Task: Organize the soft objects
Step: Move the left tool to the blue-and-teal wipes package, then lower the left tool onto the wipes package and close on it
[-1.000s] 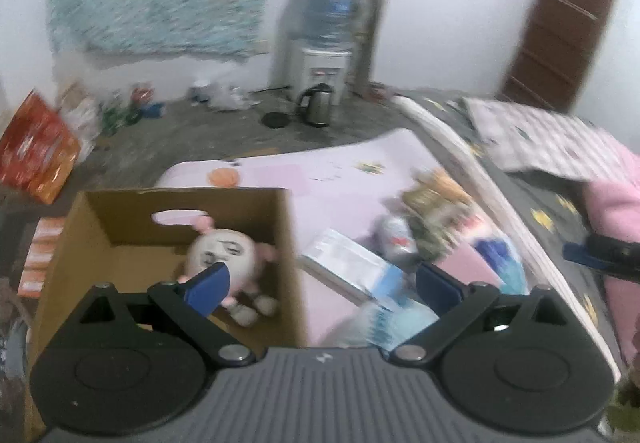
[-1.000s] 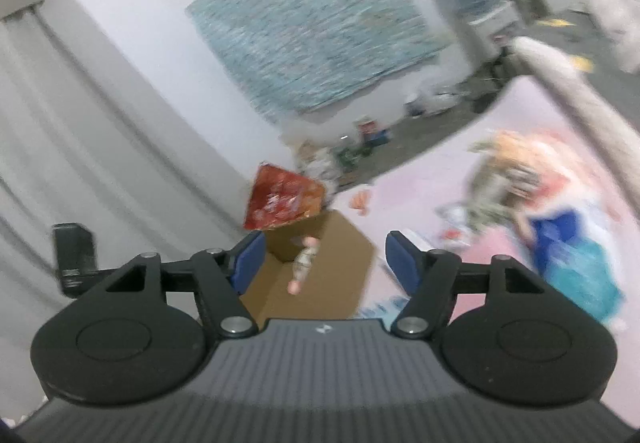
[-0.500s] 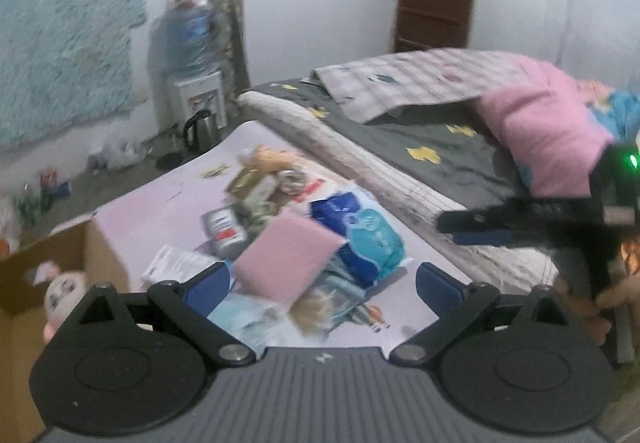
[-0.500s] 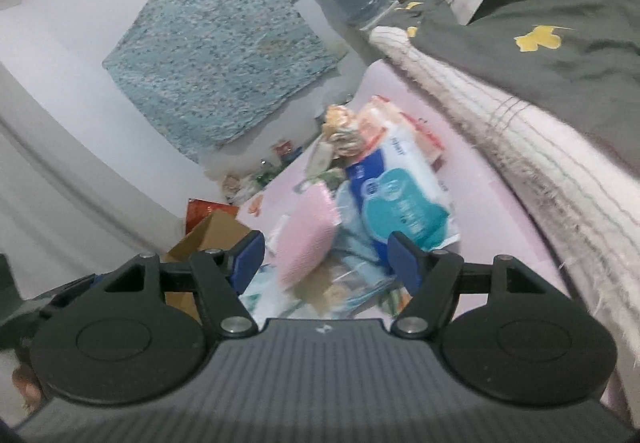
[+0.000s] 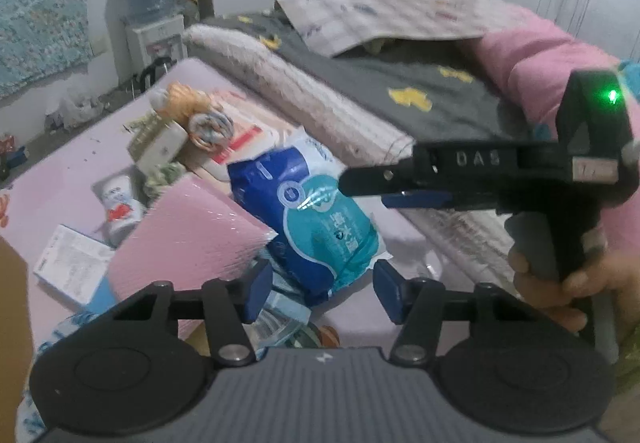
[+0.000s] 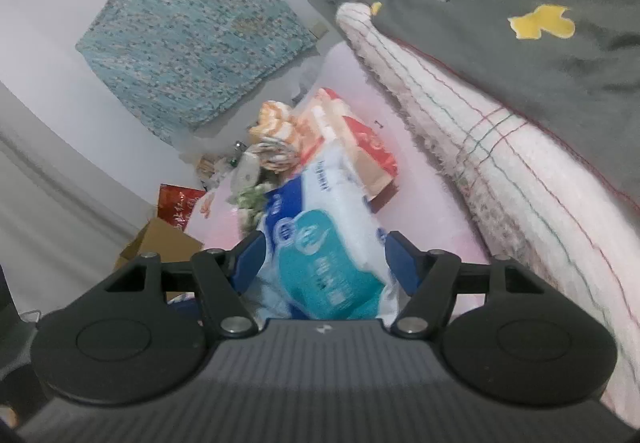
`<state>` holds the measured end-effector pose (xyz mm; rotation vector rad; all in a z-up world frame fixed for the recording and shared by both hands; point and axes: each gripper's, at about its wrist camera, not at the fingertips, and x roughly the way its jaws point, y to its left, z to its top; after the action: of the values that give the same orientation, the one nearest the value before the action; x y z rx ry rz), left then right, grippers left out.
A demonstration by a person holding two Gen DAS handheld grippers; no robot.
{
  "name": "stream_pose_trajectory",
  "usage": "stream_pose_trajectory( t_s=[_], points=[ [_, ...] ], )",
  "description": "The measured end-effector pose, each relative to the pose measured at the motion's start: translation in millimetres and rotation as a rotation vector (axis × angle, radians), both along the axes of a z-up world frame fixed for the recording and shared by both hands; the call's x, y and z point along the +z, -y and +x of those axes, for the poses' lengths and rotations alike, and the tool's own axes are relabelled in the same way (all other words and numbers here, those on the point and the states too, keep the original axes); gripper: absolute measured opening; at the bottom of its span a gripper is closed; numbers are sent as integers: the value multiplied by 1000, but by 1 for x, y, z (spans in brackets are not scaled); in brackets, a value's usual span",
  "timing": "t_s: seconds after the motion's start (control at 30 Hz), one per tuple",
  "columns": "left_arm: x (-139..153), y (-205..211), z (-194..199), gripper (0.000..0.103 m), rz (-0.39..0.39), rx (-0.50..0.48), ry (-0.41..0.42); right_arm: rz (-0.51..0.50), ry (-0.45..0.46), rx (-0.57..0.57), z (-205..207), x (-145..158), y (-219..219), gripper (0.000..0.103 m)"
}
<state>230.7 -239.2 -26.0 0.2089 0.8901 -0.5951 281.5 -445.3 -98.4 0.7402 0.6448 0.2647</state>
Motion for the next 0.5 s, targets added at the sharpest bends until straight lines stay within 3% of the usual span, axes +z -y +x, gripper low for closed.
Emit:
stream_pose_trajectory(
  t_s=[0.17,0.3,0.5],
  points=[
    [-21,15,20,53,41,28,-47,34,-31,27,25,-15,6,67],
    [-29,20,33,57,57,59,-77,43,-53,59,40,-25,0,67],
    [-35,23,44,61,10,71,-137,112,-95,92,50,-37,-8,66]
  ],
)
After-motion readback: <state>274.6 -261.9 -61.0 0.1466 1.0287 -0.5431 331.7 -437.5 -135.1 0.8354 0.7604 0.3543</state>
